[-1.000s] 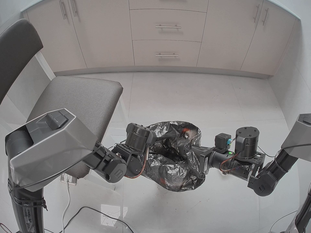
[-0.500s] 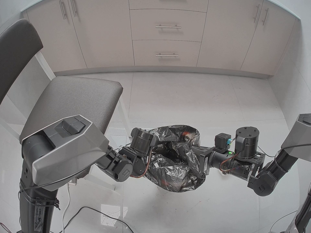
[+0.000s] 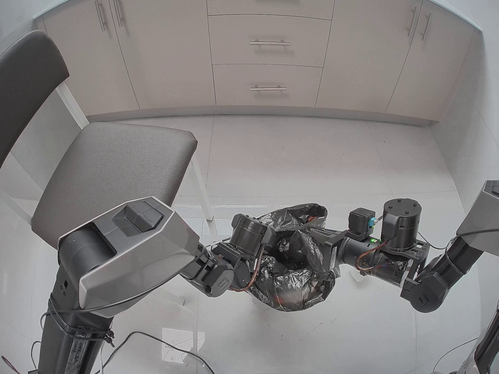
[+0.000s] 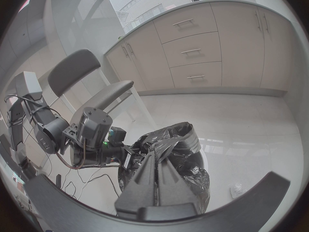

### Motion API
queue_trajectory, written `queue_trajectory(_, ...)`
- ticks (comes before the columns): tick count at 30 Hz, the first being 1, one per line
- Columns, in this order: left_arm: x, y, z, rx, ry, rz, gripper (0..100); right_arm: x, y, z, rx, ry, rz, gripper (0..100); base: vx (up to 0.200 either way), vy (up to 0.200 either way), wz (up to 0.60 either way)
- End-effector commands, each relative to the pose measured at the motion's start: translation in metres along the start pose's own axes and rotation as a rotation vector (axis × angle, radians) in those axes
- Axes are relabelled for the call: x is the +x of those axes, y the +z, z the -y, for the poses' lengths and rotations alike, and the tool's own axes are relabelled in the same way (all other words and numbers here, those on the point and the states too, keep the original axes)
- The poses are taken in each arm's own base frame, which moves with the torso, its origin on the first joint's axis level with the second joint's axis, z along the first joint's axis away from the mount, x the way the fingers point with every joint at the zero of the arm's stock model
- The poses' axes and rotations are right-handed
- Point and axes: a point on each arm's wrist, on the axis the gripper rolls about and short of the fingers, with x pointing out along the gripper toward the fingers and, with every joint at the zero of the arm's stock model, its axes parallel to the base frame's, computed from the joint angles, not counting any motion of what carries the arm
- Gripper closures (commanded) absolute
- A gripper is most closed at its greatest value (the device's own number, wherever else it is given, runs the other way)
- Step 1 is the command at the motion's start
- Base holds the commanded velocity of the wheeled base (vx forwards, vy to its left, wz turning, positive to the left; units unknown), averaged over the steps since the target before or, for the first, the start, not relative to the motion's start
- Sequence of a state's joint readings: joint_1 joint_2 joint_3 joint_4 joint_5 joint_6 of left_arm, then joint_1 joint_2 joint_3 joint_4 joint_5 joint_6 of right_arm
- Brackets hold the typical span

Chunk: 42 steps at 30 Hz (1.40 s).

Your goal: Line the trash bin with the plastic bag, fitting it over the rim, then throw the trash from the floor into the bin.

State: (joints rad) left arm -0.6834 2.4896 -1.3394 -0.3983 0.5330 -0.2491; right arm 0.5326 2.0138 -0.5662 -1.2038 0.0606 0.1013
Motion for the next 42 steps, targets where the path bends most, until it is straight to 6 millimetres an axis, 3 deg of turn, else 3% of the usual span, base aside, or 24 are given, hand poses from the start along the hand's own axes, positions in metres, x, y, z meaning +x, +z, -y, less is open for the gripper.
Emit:
queue_trajectory(1,-0.013,0.002,0.013,0.012,-0.036,0.015,100,-0.001,0.003,0.000,0.000,-0.001,0.011,100,0.000,0.000,0.00)
queue_trajectory(6,-0.025,0.010,0.028,0.003,-0.113,0.044,100,-0.002,0.005,0.001,0.002,-0.007,0.019,100,0.000,0.000,0.00)
queue_trajectory(19,-0.018,0.034,0.033,-0.057,-0.192,0.047,100,0.002,0.006,0.013,0.011,-0.040,0.026,100,0.000,0.000,0.00)
queue_trajectory(25,0.002,0.024,0.040,-0.036,-0.226,-0.011,100,0.007,0.006,0.019,0.014,-0.101,0.034,100,0.000,0.000,0.00)
queue_trajectory(35,0.012,0.015,0.038,-0.047,-0.239,-0.042,100,0.009,0.002,0.019,0.013,-0.105,0.023,100,0.000,0.000,0.00)
queue_trajectory(42,0.030,0.012,0.018,-0.091,-0.192,-0.066,100,0.014,-0.004,0.019,0.015,-0.104,0.003,100,0.000,0.000,0.00)
